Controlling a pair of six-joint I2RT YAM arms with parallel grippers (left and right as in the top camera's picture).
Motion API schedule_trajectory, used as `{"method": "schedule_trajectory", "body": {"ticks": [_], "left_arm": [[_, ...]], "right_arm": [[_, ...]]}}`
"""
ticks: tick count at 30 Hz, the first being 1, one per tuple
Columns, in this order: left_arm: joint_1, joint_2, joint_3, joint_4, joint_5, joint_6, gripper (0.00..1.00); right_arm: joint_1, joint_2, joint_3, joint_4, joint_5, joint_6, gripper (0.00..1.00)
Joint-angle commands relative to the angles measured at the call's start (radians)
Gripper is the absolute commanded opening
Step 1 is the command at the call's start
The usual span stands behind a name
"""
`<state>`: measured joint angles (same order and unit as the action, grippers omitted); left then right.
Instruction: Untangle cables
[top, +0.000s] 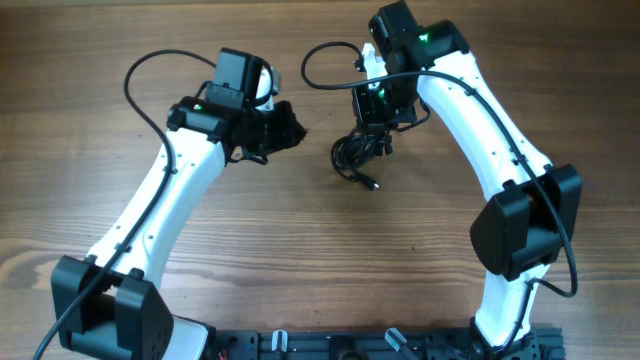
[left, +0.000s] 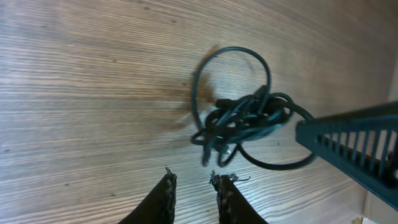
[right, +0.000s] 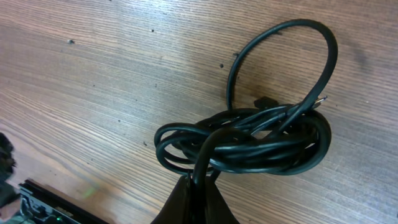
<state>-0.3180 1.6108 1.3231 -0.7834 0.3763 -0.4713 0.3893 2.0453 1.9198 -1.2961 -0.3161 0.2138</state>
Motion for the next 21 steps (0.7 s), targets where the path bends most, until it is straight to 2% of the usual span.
{"method": "schedule_trajectory", "body": {"ticks": [1, 4, 12, 19, 21], "left_arm": [[-0.069, 0.004, 0.005, 0.033, 0.016, 0.024, 0.26], [-0.134, 0.015, 0.005, 0.090, 0.015, 0.023, 0.31], [-0.145, 0.061, 0.005, 0.122, 0.013, -0.012, 0.32], [-0.145, 0.106, 0.005, 0.138, 0.014, -0.061, 0.40], [-0.148, 0.107, 0.005, 0.149, 0.013, -0.060, 0.46]], "right_arm": [[-0.002, 0.024, 0.002, 0.013, -0.010, -0.058, 0.04], [-0.024, 0.025, 0.002, 0.020, -0.125, -0.121, 0.04], [-0.106, 0.025, 0.002, 0.017, -0.425, -0.270, 0.04], [-0.127, 0.026, 0.002, 0.002, -0.579, -0.349, 0.04], [-0.127, 0.026, 0.002, -0.011, -0.625, -0.374, 0.04]]}}
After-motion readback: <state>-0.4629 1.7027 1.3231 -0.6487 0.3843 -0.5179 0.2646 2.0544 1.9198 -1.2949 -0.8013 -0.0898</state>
